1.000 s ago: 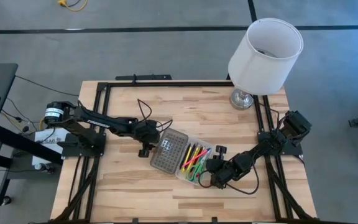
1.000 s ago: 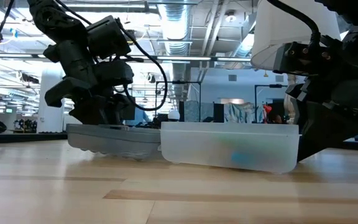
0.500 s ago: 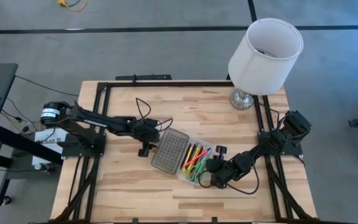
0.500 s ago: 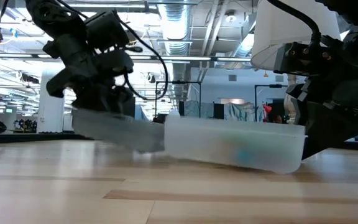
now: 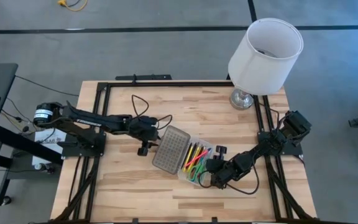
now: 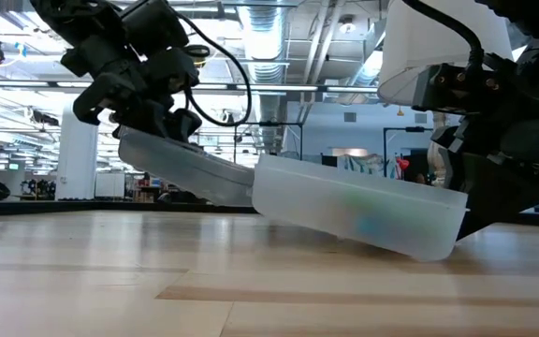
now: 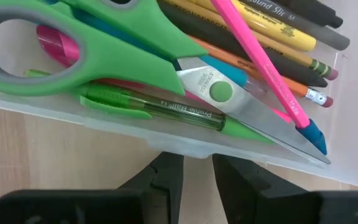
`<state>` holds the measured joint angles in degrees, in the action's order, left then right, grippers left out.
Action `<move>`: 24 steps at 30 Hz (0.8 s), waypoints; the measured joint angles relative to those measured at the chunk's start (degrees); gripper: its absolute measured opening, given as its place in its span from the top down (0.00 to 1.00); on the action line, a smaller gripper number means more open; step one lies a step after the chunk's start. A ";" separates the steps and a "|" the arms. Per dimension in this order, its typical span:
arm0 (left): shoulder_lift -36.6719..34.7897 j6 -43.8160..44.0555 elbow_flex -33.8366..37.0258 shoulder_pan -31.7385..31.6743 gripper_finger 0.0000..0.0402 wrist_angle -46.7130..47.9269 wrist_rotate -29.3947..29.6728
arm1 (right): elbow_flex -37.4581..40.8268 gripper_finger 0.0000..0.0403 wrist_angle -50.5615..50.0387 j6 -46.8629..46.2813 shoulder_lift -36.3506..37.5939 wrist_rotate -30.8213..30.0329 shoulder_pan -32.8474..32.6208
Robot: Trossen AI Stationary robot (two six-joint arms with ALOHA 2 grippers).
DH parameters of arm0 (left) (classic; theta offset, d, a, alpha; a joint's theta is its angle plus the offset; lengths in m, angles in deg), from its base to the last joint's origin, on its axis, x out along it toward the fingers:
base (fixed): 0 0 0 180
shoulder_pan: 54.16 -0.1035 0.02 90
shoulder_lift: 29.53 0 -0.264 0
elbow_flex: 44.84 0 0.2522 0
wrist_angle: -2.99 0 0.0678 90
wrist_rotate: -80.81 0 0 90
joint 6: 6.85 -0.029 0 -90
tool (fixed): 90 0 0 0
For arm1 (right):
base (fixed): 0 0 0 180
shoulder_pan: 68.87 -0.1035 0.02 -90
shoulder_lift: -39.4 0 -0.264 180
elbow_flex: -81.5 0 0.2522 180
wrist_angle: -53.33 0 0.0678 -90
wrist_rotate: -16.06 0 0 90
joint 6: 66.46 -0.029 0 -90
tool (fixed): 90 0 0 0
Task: Pick & place school supplies into a supply box
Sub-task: Close the gray supply box
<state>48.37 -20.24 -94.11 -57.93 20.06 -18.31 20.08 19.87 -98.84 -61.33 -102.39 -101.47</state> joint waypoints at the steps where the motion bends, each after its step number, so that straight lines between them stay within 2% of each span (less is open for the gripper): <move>1: 0.03 -0.07 0.01 0.07 0.64 -0.01 0.00 | 0.00 0.79 -0.01 0.00 0.00 0.00 0.00; 21: 0.03 -1.00 -0.02 0.83 0.64 -0.33 -0.19 | 0.00 0.79 0.07 0.96 0.00 -0.08 0.00; 24: 0.05 -0.98 -0.03 0.85 0.64 -0.04 -2.06 | 0.00 0.79 0.09 0.98 0.00 -0.11 0.03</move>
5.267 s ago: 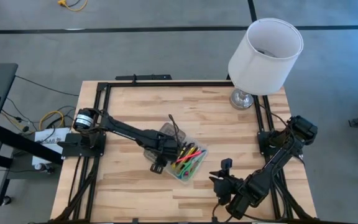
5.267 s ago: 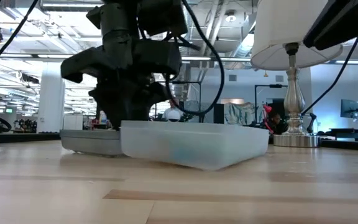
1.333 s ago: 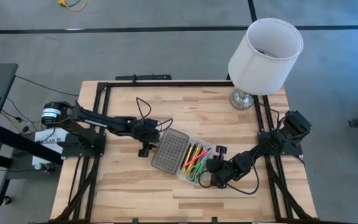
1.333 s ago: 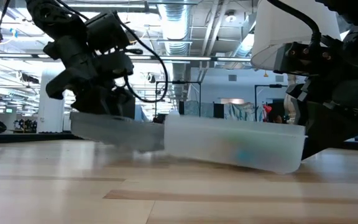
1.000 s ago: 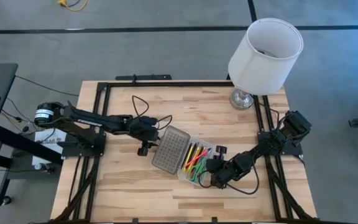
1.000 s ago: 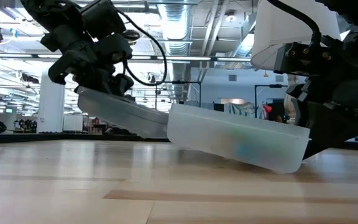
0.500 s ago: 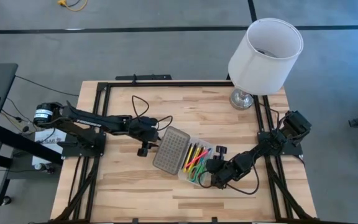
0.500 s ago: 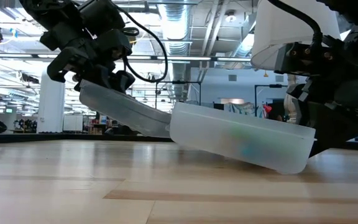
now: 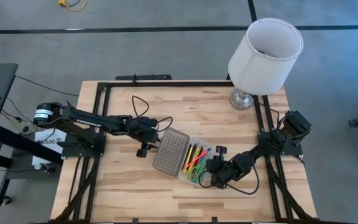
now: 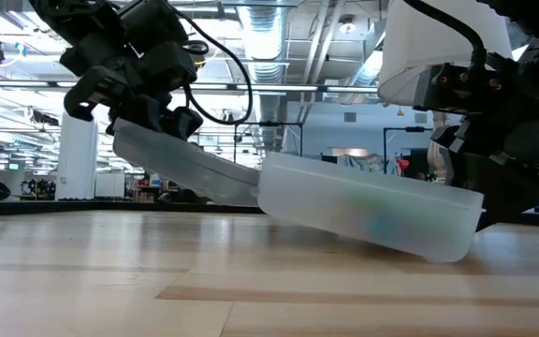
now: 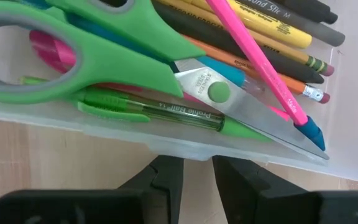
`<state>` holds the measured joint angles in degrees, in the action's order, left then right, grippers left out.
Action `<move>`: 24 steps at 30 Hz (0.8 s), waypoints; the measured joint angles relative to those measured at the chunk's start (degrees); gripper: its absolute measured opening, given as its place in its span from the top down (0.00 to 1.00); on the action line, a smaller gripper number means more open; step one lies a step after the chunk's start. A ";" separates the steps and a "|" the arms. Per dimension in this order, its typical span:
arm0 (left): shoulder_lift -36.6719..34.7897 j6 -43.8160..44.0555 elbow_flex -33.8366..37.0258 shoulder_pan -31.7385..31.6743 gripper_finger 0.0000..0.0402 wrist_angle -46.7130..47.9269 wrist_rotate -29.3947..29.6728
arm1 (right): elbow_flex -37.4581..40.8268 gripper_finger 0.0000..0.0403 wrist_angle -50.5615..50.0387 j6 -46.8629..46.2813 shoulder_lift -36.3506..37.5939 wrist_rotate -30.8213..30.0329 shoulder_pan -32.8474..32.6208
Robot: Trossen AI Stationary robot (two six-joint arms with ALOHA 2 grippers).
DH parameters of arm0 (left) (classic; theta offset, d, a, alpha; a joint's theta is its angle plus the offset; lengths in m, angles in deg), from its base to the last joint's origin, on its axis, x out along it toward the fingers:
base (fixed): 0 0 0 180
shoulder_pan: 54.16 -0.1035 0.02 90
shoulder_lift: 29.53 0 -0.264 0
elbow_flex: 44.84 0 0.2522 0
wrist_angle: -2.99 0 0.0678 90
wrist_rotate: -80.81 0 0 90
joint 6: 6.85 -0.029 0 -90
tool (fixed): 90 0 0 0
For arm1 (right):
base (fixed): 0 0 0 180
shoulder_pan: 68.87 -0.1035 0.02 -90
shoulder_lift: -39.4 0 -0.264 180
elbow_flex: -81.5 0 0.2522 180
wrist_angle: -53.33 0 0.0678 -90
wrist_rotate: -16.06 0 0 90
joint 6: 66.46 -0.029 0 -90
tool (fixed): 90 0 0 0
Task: Pick & place school supplies into a supply box
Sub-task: Close the gray supply box
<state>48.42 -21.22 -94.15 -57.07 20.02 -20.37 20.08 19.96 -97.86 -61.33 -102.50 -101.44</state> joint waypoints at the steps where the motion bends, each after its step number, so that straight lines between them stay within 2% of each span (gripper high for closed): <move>1: 0.00 0.00 0.00 0.02 0.64 -0.06 -0.66 | 0.00 0.79 0.02 0.00 0.00 0.00 0.07; 24: 0.99 1.66 -0.09 0.00 0.64 0.20 -1.68 | 0.00 0.79 0.40 0.09 0.00 0.11 0.71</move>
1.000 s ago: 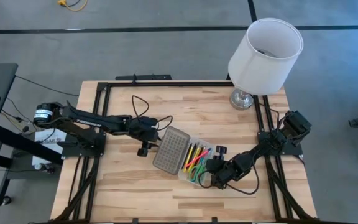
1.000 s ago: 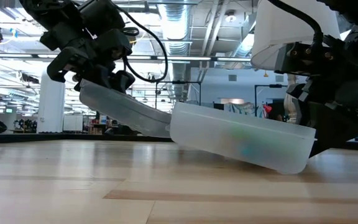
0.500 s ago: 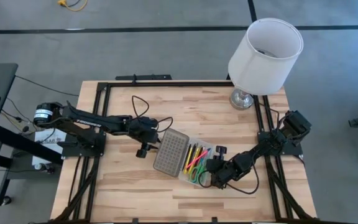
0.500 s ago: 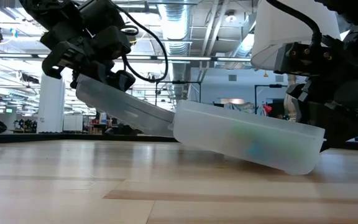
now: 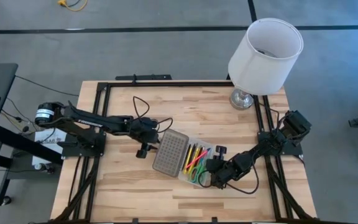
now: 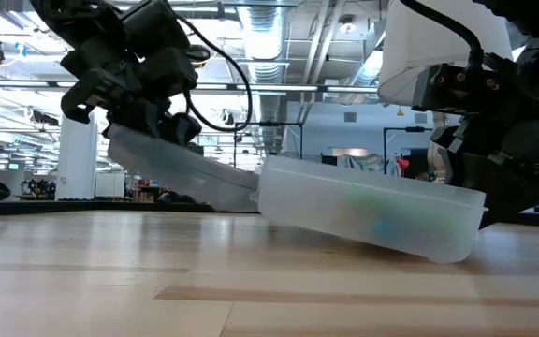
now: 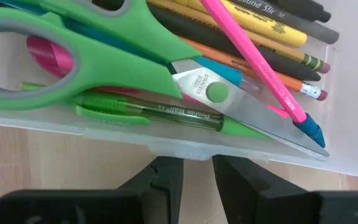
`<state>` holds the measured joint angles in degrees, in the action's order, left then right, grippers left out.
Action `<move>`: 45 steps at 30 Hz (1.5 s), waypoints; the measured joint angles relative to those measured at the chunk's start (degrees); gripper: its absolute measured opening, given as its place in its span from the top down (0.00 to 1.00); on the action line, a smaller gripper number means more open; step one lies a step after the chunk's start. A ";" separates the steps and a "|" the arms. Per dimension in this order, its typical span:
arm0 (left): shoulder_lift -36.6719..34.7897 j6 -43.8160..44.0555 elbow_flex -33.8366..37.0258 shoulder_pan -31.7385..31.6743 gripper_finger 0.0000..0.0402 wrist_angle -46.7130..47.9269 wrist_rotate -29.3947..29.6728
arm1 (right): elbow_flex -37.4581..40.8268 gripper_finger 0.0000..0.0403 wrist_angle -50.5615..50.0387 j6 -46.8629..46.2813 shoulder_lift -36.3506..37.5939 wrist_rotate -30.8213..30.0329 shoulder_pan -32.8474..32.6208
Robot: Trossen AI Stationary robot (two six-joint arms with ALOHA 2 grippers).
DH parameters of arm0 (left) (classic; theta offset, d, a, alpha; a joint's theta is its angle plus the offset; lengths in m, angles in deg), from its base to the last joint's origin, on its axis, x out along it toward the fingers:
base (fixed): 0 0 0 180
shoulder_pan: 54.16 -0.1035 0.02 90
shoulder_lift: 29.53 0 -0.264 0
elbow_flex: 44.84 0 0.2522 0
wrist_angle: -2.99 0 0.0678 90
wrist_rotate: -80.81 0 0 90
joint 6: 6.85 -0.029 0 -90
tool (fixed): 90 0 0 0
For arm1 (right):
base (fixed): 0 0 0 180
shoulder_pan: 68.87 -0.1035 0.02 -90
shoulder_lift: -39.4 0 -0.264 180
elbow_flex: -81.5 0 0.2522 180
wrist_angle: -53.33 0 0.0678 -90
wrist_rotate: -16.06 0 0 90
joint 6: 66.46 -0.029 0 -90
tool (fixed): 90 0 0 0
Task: Pick & place school supplies into a supply box
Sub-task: Close the gray supply box
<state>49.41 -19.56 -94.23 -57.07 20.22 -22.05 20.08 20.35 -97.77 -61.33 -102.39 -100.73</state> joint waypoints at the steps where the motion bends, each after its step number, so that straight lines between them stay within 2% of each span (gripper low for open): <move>1: 0.23 0.00 0.00 0.00 0.64 0.18 0.00 | 0.00 0.79 0.04 0.00 0.00 0.02 0.00; 8: 3.97 -0.21 0.09 -0.05 0.64 -0.89 -0.50 | 0.04 0.79 0.29 0.32 0.00 -0.22 0.00; 38: 2.96 -2.21 0.09 -0.09 0.64 -1.81 -0.30 | -0.04 0.79 -0.42 0.24 0.07 1.18 -0.09; 45: 0.02 -2.57 -0.04 -0.07 0.64 -2.63 -0.36 | -0.13 0.79 -1.47 -0.76 0.09 1.42 -0.68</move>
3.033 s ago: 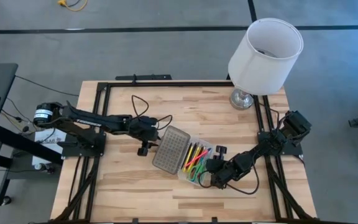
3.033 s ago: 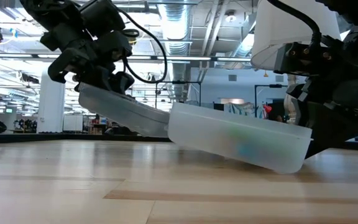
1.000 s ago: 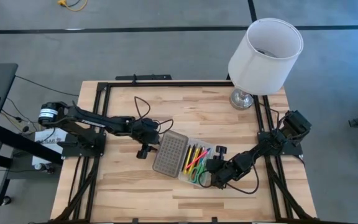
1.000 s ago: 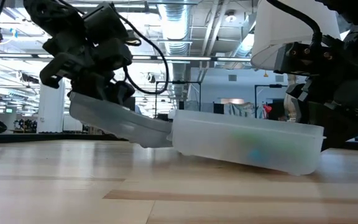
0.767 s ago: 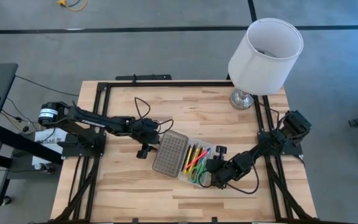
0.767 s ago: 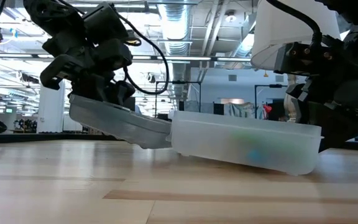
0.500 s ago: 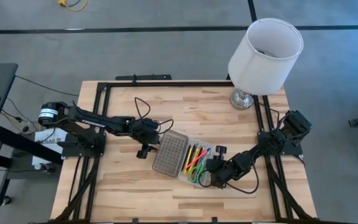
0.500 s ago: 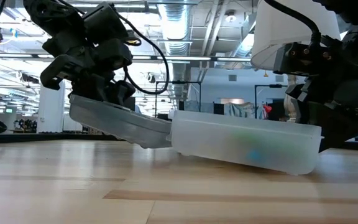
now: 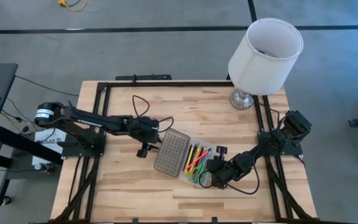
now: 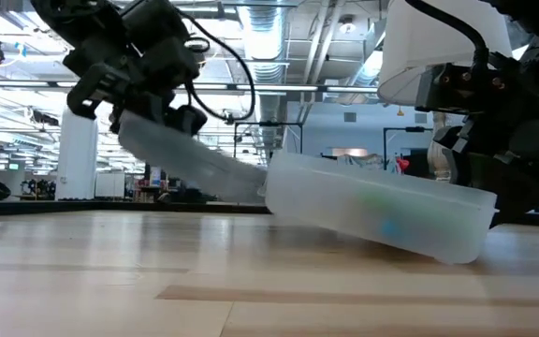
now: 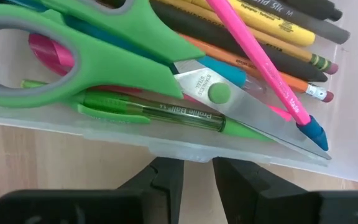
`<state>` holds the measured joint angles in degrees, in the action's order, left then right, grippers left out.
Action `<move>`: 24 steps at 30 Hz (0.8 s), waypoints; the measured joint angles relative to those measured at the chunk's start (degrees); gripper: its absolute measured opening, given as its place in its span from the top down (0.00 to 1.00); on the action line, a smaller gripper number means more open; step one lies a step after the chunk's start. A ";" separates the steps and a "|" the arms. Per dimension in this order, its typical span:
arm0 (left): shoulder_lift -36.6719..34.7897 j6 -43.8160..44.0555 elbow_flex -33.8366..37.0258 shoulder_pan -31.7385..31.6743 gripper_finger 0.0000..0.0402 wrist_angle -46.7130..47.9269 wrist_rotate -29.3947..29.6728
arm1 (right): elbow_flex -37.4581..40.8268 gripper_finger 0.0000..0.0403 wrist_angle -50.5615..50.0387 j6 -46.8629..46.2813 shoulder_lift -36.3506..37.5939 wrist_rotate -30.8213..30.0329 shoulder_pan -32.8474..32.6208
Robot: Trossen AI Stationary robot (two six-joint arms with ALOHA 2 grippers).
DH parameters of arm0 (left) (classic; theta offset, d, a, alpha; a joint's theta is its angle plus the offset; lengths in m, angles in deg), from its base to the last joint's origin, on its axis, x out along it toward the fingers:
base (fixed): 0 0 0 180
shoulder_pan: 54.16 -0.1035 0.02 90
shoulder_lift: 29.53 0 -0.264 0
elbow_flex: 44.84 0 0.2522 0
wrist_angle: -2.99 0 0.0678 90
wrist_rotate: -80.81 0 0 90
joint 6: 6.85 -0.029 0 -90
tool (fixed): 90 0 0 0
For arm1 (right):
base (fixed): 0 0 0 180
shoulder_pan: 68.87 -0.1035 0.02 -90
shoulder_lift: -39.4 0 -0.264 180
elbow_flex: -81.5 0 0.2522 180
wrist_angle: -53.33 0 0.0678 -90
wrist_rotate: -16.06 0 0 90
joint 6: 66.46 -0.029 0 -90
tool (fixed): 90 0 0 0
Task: Pick & place school supplies into a supply box
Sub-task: Close the gray supply box
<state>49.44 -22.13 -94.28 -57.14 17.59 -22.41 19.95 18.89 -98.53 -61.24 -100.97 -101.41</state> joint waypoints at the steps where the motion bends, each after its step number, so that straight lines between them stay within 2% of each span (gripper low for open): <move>1: -0.48 -0.01 0.00 0.00 0.64 -0.10 -0.01 | 0.00 0.79 0.00 0.00 0.00 0.02 0.00; 9: -2.98 -0.14 -0.04 0.02 0.64 -1.32 -0.04 | 0.00 0.79 0.03 0.09 0.00 0.06 -0.02; 16: -3.13 -0.95 -0.31 0.07 0.64 -7.13 -2.00 | 0.02 0.79 0.15 0.22 -0.02 0.00 0.02; 24: -2.92 -1.21 -0.09 0.09 0.64 -6.80 -1.37 | 0.04 0.79 0.95 0.88 -0.11 -0.48 0.07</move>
<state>46.52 -23.34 -94.36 -57.05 10.79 -23.78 19.98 19.84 -97.65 -61.35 -101.45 -101.34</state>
